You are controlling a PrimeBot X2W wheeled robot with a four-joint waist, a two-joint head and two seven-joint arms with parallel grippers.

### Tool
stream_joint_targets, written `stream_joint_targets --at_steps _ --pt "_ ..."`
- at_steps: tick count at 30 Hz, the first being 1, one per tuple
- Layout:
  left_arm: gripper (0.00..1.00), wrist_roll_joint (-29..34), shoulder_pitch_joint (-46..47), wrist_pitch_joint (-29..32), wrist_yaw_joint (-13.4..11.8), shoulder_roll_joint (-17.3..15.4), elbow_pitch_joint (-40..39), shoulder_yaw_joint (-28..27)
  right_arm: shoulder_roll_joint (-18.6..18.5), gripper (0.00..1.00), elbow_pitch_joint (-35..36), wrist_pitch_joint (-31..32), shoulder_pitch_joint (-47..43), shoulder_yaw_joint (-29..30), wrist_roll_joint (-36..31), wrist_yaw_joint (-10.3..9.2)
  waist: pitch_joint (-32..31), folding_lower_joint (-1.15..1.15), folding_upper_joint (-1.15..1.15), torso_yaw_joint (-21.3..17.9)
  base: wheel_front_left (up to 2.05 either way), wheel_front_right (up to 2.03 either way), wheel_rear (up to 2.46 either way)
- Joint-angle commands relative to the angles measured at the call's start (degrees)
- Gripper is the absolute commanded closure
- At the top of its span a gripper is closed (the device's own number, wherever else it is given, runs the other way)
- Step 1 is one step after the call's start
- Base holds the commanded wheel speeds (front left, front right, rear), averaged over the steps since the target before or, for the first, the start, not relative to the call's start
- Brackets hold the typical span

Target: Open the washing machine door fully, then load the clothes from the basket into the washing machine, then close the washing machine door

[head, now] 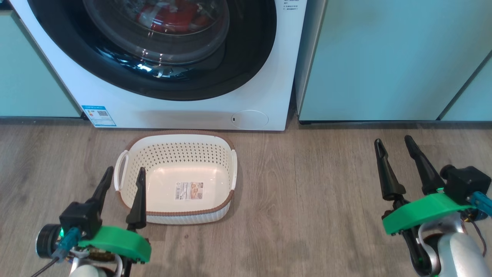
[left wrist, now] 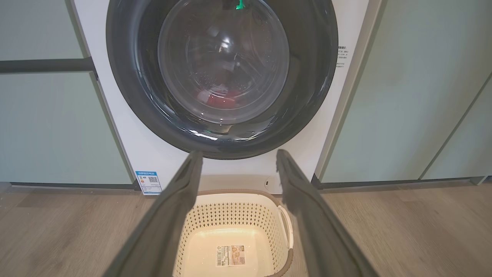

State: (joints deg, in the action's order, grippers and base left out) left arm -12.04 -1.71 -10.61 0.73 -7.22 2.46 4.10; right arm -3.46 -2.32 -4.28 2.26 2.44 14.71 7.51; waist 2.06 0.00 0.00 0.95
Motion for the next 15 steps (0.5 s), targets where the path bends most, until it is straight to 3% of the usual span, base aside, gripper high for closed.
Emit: stream_joint_targets --at_steps 1,15 --pt "0.0 -0.1 1.3 -0.1 -0.5 -1.1 -2.3 -1.7 0.3 0.0 2.7 0.1 1.1 -1.0 -0.5 -0.02 0.0 0.0 0.0 0.1 0.0 0.0 0.0" --pt "0.0 -0.6 0.8 0.1 -1.6 -1.5 -3.0 -1.8 0.6 0.0 4.2 1.0 -0.1 -0.5 -0.3 -0.02 -0.2 0.0 0.0 0.7 0.0 0.0 0.0"
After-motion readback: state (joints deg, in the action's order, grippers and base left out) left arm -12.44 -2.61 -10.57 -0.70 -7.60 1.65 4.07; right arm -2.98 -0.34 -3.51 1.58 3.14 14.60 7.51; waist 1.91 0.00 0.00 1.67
